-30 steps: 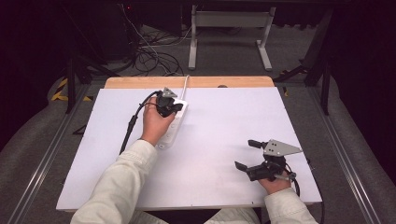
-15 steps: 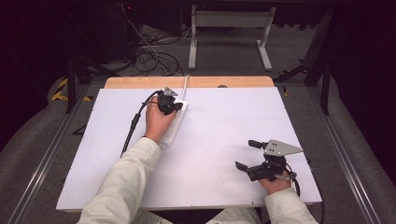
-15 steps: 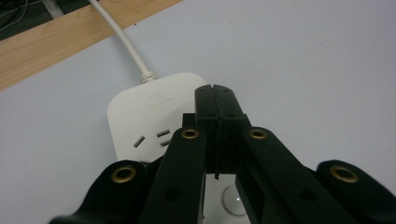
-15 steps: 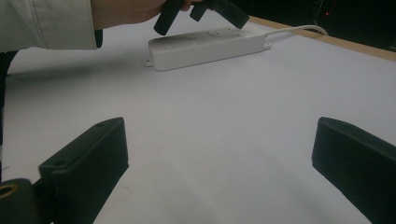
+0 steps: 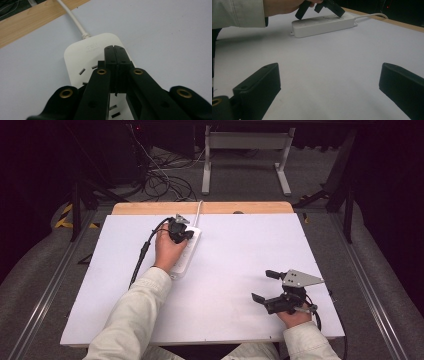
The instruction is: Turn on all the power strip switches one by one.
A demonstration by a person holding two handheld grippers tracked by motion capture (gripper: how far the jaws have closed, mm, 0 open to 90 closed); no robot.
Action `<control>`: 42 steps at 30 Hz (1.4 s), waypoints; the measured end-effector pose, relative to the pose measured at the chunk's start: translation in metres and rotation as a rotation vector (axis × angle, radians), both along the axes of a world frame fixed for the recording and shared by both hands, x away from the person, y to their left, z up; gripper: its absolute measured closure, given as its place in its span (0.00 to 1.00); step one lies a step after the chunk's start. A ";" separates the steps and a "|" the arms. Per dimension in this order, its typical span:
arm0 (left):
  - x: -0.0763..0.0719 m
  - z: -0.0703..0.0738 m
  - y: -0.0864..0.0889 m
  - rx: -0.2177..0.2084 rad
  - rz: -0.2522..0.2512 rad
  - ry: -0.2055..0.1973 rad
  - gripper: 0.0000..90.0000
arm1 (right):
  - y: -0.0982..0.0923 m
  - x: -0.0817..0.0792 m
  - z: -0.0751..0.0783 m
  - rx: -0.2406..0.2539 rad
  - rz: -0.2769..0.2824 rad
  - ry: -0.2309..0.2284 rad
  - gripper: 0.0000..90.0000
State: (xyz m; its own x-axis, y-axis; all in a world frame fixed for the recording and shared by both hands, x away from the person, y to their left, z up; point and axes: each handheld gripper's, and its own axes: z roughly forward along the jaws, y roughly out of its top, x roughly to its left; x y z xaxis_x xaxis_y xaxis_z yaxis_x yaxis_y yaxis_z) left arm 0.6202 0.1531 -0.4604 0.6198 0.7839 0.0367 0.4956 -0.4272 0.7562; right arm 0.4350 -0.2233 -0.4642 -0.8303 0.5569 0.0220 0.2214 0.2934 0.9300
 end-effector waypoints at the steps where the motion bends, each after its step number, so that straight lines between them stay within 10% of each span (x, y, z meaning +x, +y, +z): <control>1: 0.000 0.000 0.000 0.003 -0.005 -0.003 1.00 | 0.000 0.000 0.000 -0.002 0.001 -0.001 0.05; 23: 0.005 0.002 -0.007 -0.016 0.007 0.049 1.00 | 0.000 0.001 -0.001 -0.003 0.004 0.005 0.05; 42: 0.001 0.003 -0.017 0.054 0.023 0.045 1.00 | 0.001 0.000 -0.001 -0.005 0.009 0.007 0.05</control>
State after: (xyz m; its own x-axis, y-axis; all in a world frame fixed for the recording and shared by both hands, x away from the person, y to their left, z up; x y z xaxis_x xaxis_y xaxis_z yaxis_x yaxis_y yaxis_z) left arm 0.6209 0.1361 -0.4573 0.6037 0.7955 0.0521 0.5386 -0.4551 0.7090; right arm 0.4353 -0.2224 -0.4657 -0.8350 0.5496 0.0252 0.2254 0.3000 0.9269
